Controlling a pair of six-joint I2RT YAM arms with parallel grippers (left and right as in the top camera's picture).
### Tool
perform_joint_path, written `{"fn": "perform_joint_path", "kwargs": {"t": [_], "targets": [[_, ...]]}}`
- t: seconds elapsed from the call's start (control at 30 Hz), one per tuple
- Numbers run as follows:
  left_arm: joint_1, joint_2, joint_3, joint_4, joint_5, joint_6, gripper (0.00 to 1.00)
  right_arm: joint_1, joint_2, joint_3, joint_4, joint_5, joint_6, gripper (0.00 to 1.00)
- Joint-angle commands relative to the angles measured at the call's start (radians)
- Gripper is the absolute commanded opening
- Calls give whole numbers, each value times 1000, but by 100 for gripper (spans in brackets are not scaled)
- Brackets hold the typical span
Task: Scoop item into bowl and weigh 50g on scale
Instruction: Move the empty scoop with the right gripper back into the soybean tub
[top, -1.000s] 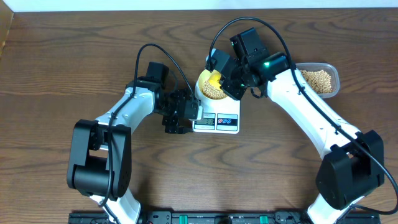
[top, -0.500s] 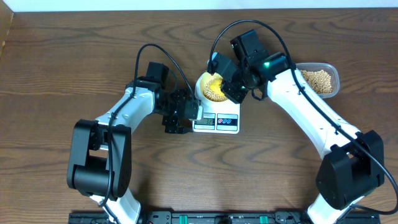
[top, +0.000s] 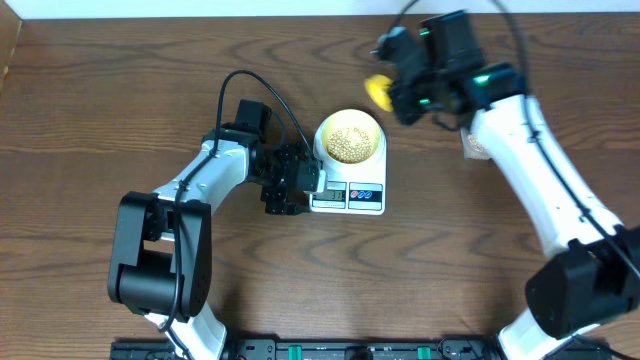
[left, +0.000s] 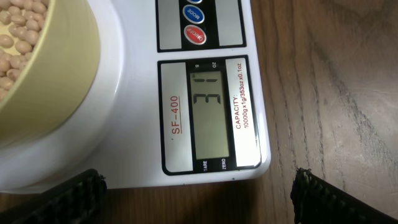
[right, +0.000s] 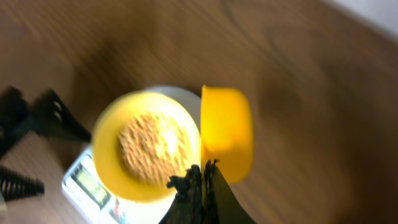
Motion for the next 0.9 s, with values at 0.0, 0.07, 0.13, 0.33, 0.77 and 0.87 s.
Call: {"fn": "perform_joint_path", "kwargs": {"t": [0.0,0.07,0.13,0.33,0.77,0.87], "targets": [[-1,18,-10,-3,17,14,98,-102,-33,71,-124,22,92,1],[-1,18,-10,-3,17,14,98,-156,-33,101,-209,36,95,1],[-1,18,-10,-3,17,14,98,-211,-33,122,-283,123,141,1],[-1,18,-10,-3,17,14,97,-325,-28,121,-356,235,192,1],[-1,18,-10,-3,17,14,98,-430,-26,49,-311,325,147,1],[-1,18,-10,-3,17,14,98,-430,-21,-15,-231,325,134,1]]}}
